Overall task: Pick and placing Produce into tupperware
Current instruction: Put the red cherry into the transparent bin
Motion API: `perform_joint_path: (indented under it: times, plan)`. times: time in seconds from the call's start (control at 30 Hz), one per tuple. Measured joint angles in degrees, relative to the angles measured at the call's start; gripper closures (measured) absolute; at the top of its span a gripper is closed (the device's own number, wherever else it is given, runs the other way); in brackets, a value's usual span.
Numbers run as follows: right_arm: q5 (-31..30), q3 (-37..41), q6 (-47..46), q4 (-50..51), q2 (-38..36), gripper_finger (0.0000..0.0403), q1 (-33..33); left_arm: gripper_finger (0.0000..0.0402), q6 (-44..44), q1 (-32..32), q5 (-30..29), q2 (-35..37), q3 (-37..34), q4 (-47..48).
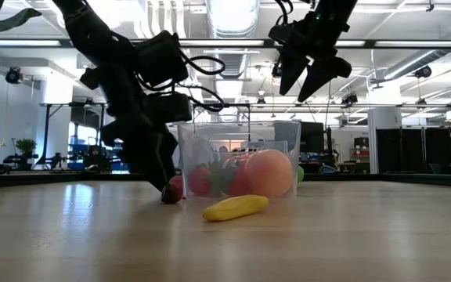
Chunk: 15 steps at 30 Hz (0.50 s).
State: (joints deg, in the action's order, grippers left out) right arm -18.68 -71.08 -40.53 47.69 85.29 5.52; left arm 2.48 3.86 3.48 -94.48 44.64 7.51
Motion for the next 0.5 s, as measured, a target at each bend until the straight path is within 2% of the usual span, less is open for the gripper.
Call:
perform_joint_path:
  times: [0.5]
  plan:
    - [0.07,0.80,-2.36,-0.07,0.00,0.0159,0.00,0.0210,0.85,-1.26,-0.02,0.07,0.26,0.98]
